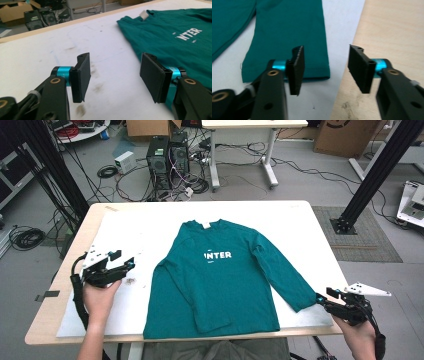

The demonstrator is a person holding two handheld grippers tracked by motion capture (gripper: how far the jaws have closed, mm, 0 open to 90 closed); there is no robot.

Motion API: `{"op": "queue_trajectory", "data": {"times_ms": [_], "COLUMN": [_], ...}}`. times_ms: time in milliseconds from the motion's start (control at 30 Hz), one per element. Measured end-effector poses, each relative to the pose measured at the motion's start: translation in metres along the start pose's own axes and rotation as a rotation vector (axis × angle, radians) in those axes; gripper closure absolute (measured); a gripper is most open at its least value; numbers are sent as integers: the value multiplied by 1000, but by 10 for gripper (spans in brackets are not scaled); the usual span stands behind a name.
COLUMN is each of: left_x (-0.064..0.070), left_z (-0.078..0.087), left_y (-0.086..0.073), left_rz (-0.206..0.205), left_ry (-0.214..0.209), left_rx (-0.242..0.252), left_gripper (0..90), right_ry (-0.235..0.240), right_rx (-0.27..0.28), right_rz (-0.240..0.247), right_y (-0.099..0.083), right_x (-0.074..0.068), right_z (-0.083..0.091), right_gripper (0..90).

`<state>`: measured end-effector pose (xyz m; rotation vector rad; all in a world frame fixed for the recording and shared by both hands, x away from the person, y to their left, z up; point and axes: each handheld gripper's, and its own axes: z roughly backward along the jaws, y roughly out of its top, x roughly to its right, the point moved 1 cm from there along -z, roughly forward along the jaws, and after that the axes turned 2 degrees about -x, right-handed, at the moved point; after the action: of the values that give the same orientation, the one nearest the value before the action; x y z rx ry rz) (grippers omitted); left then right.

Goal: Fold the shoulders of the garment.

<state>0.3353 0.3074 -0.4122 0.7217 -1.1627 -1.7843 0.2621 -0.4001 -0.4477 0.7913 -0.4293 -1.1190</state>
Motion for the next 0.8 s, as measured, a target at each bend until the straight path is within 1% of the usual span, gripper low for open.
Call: {"op": "queue_trajectory", "data": {"times_ms": [33, 67, 100, 133, 167, 200, 233, 267, 300, 333, 367, 400, 433, 467, 533, 567, 600, 633, 667, 700, 733, 767, 800], "left_x": [-3, -5, -6, -7, -8, -8, -8, -8, -9, -8, -8, -8, -7, -7, -8, -8, -9, -10, -11, -14, -15, -16, -17], "left_z": [3, 6, 8, 10, 11, 12, 13, 13, 13, 12, 12, 11, 11, 11, 12, 12, 12, 13, 13, 13, 14, 14, 14], "left_y": [-2, -3, -3, -4, -4, -4, -5, -5, -5, -6, -6, -7, -7, -7, -7, -7, -7, -7, -7, -8, -9, -9, -9], "left_rz": [8, 18, 26, 32, 31, 31, 31, 32, 32, 36, 36, 34, 29, 32, 31, 37, 48, 62, 80, 110, 128, 149, 152], "left_ry": [-2, 1, 11, 15, 15, 17, 20, 23, 20, 12, 12, 13, 14, 12, 7, 7, 6, -2, -9, -26, -33, -35, -37], "left_rx": [9, 17, 26, 33, 33, 36, 38, 38, 35, 23, 23, 18, 13, 17, 24, 28, 34, 40, 52, 69, 76, 88, 92], "left_gripper": [402, 402, 402, 402, 402, 402, 402, 402, 402, 402, 402, 402, 402, 402, 402, 402, 402, 402, 402, 402, 402, 401, 400], "right_ry": [7, 7, 12, 25, 25, 26, 36, 37, 44, 55, 55, 72, 89, 88, 106, 106, 128, 143, 143, 185, 185, 229, 246], "right_rx": [-17, -17, -21, -39, -39, -50, -71, -59, -63, -63, -63, -64, -61, -54, 17, 17, 96, 133, 133, 205, 205, 252, 261], "right_rz": [13, 13, 20, 38, 38, 38, 34, 41, 37, 34, 34, 34, 33, 29, -1, -1, -9, -12, -12, 12, 12, 39, 48], "right_y": [0, 0, 0, -1, -1, -2, -3, -4, -4, -4, -4, -4, -4, -3, 1, 1, 7, 12, 12, 23, 23, 36, 42], "right_x": [1, 1, 1, 0, 0, 0, 0, -1, -1, -1, -1, -1, 0, -1, 0, 0, -2, -5, -5, -14, -14, -27, -33], "right_z": [-5, -5, -6, -8, -8, -10, -13, -13, -12, -12, -12, -12, -12, -11, -1, -1, 10, 16, 16, 27, 27, 35, 37], "right_gripper": [576, 576, 613, 655, 655, 656, 665, 695, 703, 787, 787, 837, 860, 865, 871, 871, 871, 871, 871, 872, 872, 871, 871]}}
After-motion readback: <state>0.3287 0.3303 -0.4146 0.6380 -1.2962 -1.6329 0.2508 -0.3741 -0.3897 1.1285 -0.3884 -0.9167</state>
